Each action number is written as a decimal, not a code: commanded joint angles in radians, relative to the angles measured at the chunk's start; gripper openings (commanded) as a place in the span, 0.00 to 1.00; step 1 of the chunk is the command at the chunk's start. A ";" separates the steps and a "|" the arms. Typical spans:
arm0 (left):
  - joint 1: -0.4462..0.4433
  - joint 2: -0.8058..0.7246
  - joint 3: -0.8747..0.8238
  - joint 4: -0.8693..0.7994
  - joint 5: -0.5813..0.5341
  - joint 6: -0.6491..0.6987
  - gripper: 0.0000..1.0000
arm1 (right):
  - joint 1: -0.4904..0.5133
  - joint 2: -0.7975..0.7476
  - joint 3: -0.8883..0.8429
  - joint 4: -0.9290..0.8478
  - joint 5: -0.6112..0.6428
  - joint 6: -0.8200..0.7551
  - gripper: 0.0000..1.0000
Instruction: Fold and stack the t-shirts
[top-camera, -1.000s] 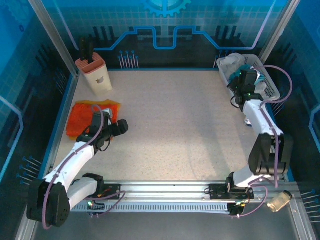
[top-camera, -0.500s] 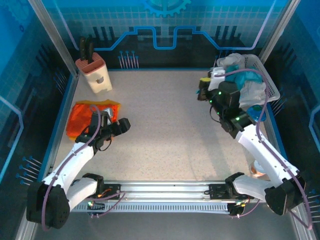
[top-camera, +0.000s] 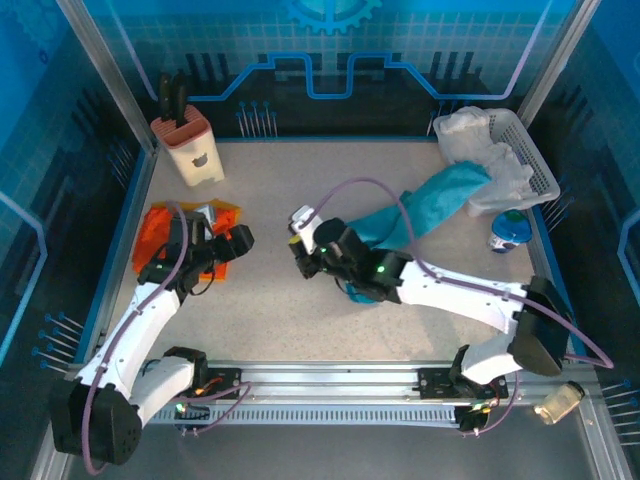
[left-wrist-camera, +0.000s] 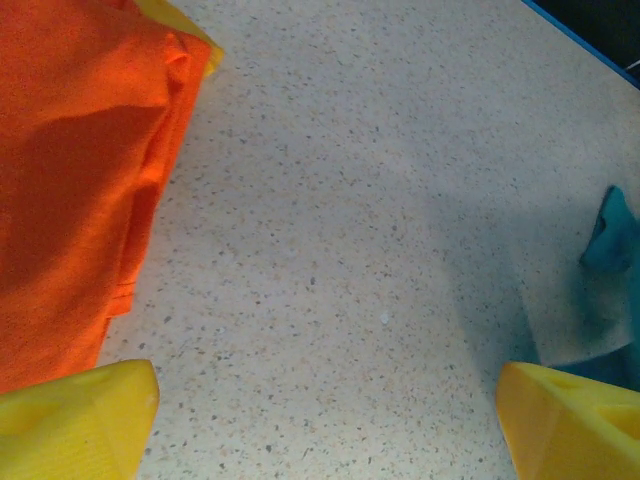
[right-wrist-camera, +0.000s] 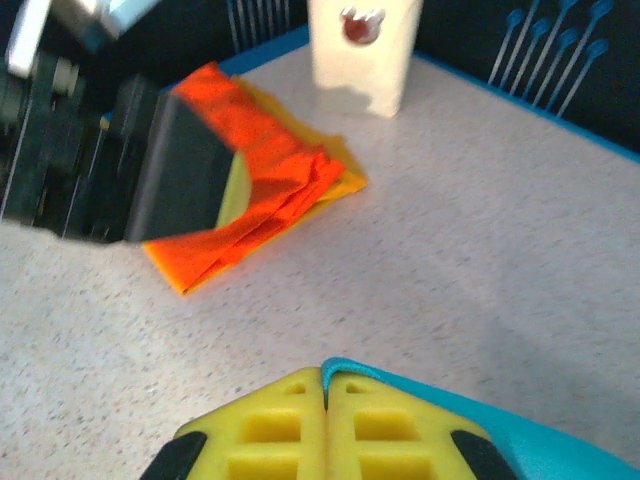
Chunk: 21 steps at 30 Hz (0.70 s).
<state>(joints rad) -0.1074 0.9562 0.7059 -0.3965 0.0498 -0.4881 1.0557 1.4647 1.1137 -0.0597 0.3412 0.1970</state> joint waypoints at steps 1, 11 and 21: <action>0.019 -0.009 0.027 -0.065 0.010 0.026 0.89 | 0.015 0.043 0.040 0.009 -0.009 0.082 0.31; -0.015 -0.011 -0.025 -0.072 0.075 -0.022 0.85 | -0.019 -0.031 -0.023 -0.062 0.081 0.109 1.00; -0.179 0.022 -0.151 -0.016 0.080 -0.133 0.84 | -0.288 -0.149 -0.158 -0.301 0.065 0.339 1.00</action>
<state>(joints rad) -0.2398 0.9646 0.5854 -0.4351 0.1112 -0.5636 0.8162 1.3624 0.9943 -0.2382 0.3920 0.4515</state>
